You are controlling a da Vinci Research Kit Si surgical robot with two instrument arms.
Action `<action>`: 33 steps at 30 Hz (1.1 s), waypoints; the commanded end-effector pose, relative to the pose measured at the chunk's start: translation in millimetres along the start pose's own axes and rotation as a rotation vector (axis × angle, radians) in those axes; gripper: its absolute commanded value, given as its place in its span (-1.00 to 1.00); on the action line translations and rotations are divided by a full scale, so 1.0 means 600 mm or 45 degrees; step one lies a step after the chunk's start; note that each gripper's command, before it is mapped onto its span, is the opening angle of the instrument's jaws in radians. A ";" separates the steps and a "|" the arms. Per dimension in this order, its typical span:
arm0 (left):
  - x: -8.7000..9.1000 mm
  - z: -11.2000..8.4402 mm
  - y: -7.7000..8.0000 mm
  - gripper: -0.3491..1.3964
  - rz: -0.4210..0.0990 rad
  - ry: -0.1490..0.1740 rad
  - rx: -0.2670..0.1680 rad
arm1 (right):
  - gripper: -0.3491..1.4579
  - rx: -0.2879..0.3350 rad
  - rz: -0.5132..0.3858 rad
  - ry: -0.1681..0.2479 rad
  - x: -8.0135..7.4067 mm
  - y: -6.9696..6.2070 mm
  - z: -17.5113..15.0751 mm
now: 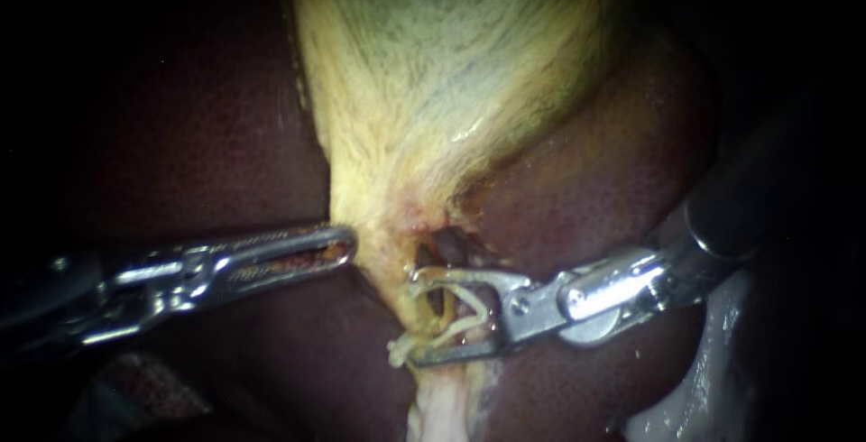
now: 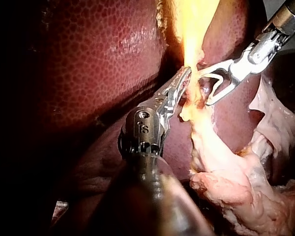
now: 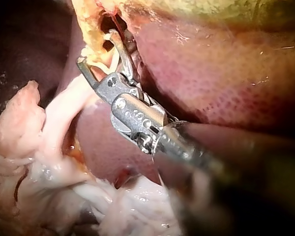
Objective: Clipping second clip left tube
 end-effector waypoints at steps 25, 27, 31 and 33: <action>-0.0021 0.0004 -0.0021 -1.00 -0.020 -0.024 0.011 | 0.04 -0.001 0.007 -0.009 0.0004 -0.0014 0.0023; -0.0021 0.0004 -0.0021 -1.00 -0.020 -0.024 0.012 | 0.04 0.009 0.011 -0.010 0.0005 -0.0012 0.0001; -0.0020 0.0005 -0.0018 -1.00 -0.019 -0.023 0.012 | 0.04 -0.024 0.020 -0.006 0.0014 -0.0010 -0.0053; -0.0020 0.0006 -0.0016 -1.00 -0.019 -0.023 0.013 | 0.04 -0.035 0.027 0.000 0.0025 -0.0013 -0.0081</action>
